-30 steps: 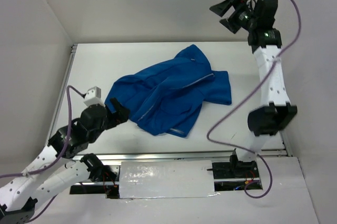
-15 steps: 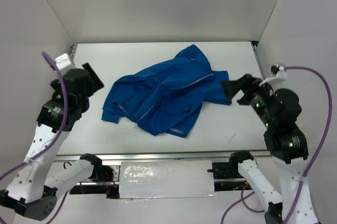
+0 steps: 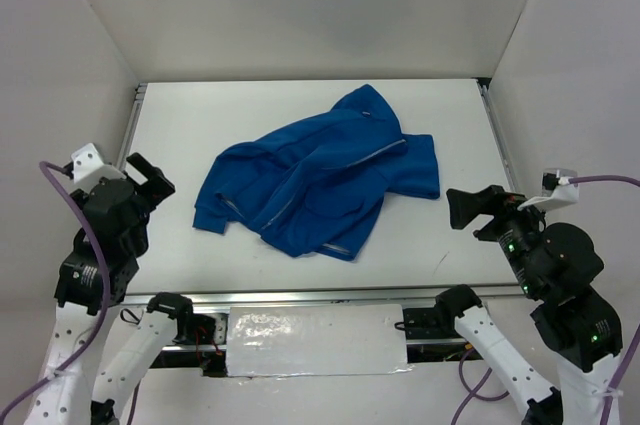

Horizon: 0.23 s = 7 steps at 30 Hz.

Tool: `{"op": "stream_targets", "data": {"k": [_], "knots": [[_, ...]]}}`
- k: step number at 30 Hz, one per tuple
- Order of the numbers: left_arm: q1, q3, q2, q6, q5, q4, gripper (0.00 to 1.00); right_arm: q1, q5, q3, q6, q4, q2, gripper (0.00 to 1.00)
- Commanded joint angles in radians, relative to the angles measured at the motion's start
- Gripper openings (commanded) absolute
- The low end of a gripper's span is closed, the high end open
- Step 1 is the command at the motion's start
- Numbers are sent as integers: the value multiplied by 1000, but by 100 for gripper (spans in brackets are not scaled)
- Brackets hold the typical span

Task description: Zip up the jacket

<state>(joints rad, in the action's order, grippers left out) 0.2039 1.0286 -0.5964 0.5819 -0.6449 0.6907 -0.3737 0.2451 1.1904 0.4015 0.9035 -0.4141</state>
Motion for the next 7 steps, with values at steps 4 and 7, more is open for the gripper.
{"op": "stream_targets", "data": {"k": [4,7], "knots": [[18,-44,23,-43,-2,-72,99,-7,46,0,-1,14,-6,100],[37,-48,20,-53,-2,-86,99,-5,36,1,8,11,-15,100]]}}
